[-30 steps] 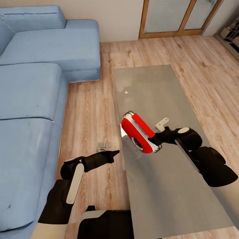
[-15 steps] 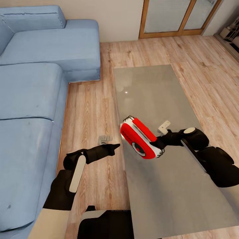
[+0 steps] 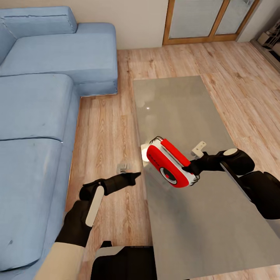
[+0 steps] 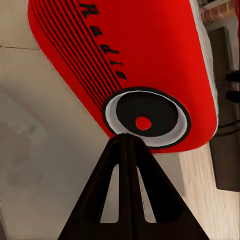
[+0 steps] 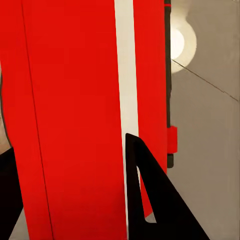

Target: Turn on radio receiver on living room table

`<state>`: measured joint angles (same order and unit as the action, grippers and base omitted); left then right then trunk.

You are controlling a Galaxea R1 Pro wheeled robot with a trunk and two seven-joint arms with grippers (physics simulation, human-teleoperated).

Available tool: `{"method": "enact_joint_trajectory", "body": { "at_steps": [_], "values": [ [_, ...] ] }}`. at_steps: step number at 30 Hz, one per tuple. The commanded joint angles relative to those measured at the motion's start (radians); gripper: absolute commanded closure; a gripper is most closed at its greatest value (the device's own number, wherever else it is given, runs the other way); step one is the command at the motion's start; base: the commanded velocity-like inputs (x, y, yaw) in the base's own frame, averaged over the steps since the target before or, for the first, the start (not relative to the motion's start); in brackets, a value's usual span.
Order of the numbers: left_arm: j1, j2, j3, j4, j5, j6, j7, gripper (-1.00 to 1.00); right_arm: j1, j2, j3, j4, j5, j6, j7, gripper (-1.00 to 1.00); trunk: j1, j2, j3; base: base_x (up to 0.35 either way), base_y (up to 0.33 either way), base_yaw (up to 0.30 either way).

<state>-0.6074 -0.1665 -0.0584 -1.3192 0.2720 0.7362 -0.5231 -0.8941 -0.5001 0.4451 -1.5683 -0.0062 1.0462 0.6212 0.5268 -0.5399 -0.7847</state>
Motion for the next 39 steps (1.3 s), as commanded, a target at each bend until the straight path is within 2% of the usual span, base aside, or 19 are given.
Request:
{"method": "enact_joint_trajectory", "body": {
  "at_steps": [1,3,11,15,18,22,28,32,39],
  "values": [
    [0.0,-0.001,0.0,0.014,0.001,-0.014,0.0,1.0,0.0,0.0,0.0,0.0,-0.006,0.001,0.0,1.0,0.0,0.0,0.0,0.0,0.0,0.0],
    [0.0,-0.003,0.0,0.056,0.001,-0.065,0.0,1.0,0.0,0.0,0.0,-0.001,-0.006,0.001,0.0,1.0,0.0,0.0,0.0,0.0,0.0,0.0],
    [-0.033,-0.008,-0.004,0.101,0.004,-0.079,0.0,1.0,0.0,0.006,-0.001,-0.001,-0.008,0.001,0.002,1.0,0.0,0.0,0.0,0.0,0.0,0.0],
    [-0.035,-0.008,-0.051,0.106,0.014,-0.081,0.0,1.0,0.0,0.01,-0.002,-0.001,-0.008,0.001,0.002,1.0,0.0,0.0,0.0,0.0,0.0,0.0],
    [-0.035,-0.008,-0.071,0.111,0.044,-0.089,0.0,1.0,0.0,0.011,-0.002,-0.001,-0.008,0.001,0.002,1.0,0.0,0.0,0.0,0.0,0.0,0.0],
    [-0.035,-0.008,-0.076,0.127,0.067,-0.127,0.001,1.0,0.0,0.013,-0.002,-0.001,-0.008,0.001,0.003,1.0,0.0,0.0,0.0,0.0,0.0,0.0],
    [-0.037,-0.008,-0.078,0.14,0.069,-0.135,0.002,1.0,0.0,0.011,-0.001,-0.001,-0.008,0.001,0.007,1.0,0.0,0.0,0.0,0.0,0.0,0.0],
    [-0.065,-0.008,-0.077,0.204,0.069,-0.173,0.002,1.0,0.0,0.01,0.0,-0.001,-0.008,0.001,0.008,1.0,0.0,0.0,0.0,0.0,0.0,0.0],
    [-0.07,-0.008,-0.077,0.227,0.07,-0.188,0.002,1.0,0.0,0.011,0.0,-0.001,-0.009,0.001,0.008,1.0,0.0,0.0,0.0,0.0,0.0,0.0]
  ]
}}
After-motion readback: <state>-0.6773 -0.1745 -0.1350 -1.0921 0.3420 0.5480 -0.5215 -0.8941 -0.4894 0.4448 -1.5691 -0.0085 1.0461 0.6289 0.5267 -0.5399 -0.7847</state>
